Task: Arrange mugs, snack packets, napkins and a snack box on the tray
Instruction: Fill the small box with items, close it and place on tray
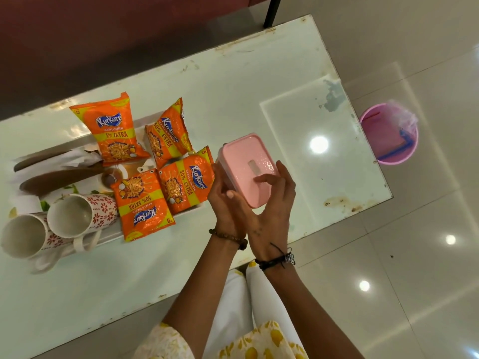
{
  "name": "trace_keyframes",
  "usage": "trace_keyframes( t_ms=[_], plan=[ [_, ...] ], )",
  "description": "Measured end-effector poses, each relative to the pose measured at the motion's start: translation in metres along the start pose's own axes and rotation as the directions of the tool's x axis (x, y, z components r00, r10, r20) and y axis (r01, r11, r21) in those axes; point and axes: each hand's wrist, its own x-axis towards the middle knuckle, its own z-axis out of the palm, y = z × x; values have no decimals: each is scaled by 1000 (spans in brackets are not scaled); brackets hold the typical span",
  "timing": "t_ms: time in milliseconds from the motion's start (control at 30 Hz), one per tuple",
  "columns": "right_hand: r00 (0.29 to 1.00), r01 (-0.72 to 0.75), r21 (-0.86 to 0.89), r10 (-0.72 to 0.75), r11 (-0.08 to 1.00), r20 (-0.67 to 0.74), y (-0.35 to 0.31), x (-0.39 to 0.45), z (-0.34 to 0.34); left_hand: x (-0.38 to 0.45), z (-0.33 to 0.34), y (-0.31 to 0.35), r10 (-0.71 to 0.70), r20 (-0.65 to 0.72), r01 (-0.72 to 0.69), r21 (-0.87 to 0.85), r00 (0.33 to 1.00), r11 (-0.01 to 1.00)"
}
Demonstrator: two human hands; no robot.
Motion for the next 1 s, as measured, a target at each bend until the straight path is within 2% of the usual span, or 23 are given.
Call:
trace_keyframes(
  t_ms=[167, 233, 333, 433, 467, 533, 600, 633, 667, 733, 800, 833, 867, 1000],
  plan=[
    [999, 6, 5, -6, 1000, 39, 2, 9, -6, 1, -2, 7, 3, 5, -3, -13, 1000, 1000],
    [998, 32, 12, -33, 999, 52, 3, 15, -14, 3, -6, 19, 13, 29, -14, 39, 999, 999],
    [981, 90, -36, -82, 995, 176, 7, 24, -26, 9, -12, 45, -79, 31, 68, 261, 996, 963],
    [947, 147, -98, -112, 984, 302, 12, 28, -32, 13, -10, 58, -108, 10, 81, 595, 994, 799],
    [939, 157, -104, -116, 982, 325, 12, 29, -34, 13, -9, 57, -82, 18, 51, 655, 996, 754],
    [926, 161, -76, -124, 984, 356, 12, 33, -36, 13, -12, 55, -34, 43, -4, 680, 999, 733],
    [951, 43, 79, -65, 996, 301, 9, 34, -34, 11, -17, 53, -15, 74, -35, 636, 997, 771],
    [967, -98, 216, 42, 972, 250, 6, 34, -32, 10, -19, 51, -8, 82, -44, 613, 997, 789],
    [956, -258, 353, 183, 899, 230, 4, 34, -29, 9, -20, 49, 3, 87, -55, 602, 996, 797],
    [838, -546, 485, 433, 683, 332, 5, 39, -25, 8, -21, 46, 41, 85, -83, 594, 996, 800],
    [704, -710, 487, 508, 509, 496, 8, 44, -25, 5, -21, 44, 78, 74, -107, 597, 994, 795],
    [683, -731, 489, 493, 477, 539, 8, 45, -26, 4, -22, 44, 95, 70, -118, 593, 993, 796],
    [693, -721, 499, 472, 481, 545, 8, 46, -26, 2, -23, 44, 110, 67, -128, 582, 992, 803],
    [787, -614, 525, 408, 589, 462, 1, 43, -22, -8, -23, 48, 143, 72, -159, 540, 987, 827]
  ],
)
